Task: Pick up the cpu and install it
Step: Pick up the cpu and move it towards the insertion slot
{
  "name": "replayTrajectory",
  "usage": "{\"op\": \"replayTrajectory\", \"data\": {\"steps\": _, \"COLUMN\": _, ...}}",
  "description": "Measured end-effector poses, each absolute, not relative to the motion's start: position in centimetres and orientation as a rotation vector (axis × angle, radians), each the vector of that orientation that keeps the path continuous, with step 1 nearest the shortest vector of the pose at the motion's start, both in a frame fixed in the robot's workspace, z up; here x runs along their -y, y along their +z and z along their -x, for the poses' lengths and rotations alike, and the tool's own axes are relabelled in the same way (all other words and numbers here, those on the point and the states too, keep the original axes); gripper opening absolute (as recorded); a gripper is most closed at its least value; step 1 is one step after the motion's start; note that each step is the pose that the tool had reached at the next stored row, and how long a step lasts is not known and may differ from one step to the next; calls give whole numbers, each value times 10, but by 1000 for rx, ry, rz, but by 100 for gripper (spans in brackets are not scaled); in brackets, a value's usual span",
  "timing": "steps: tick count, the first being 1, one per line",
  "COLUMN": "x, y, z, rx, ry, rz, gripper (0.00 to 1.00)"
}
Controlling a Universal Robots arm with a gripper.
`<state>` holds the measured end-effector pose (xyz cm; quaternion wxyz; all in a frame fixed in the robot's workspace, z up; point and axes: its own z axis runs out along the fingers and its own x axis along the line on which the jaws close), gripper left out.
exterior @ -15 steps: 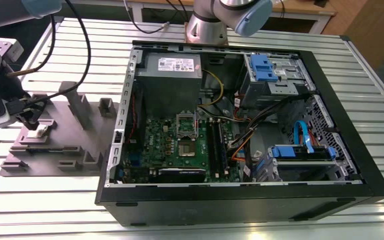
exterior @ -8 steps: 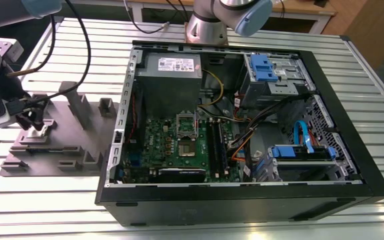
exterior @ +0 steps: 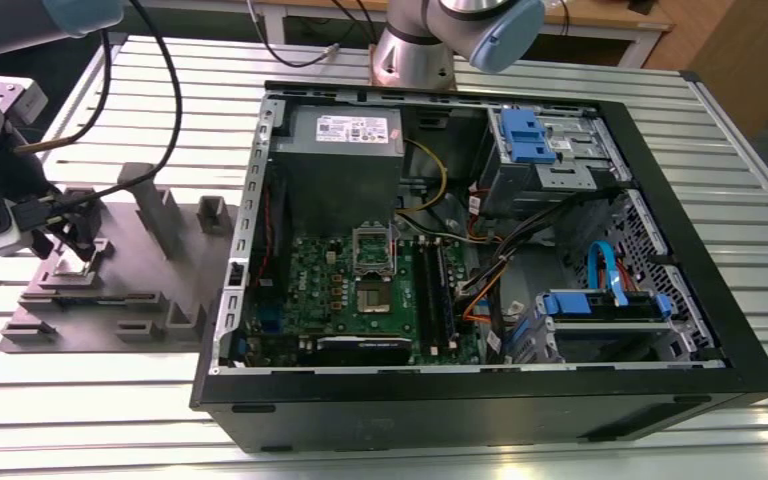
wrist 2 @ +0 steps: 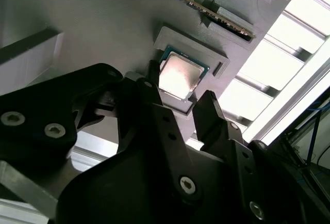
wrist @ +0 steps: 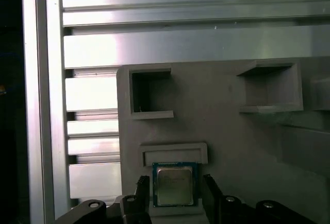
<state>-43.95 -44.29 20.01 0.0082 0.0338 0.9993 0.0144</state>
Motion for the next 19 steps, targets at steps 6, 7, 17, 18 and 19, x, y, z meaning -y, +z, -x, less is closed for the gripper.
{"op": "replayTrajectory", "data": {"steps": 6, "x": 443, "y": 195, "z": 440, "rx": -3124, "ry": 45, "rz": -76, "gripper": 53}}
{"op": "replayTrajectory", "data": {"steps": 7, "x": 443, "y": 195, "z": 440, "rx": -3124, "ry": 45, "rz": -64, "gripper": 53}}
{"op": "replayTrajectory", "data": {"steps": 17, "x": 443, "y": 191, "z": 438, "rx": -3125, "ry": 45, "rz": -40, "gripper": 53}}
{"op": "replayTrajectory", "data": {"steps": 18, "x": 443, "y": 191, "z": 438, "rx": -3125, "ry": 45, "rz": -40, "gripper": 53}}
{"op": "replayTrajectory", "data": {"steps": 19, "x": 443, "y": 191, "z": 438, "rx": -3125, "ry": 45, "rz": -40, "gripper": 53}}
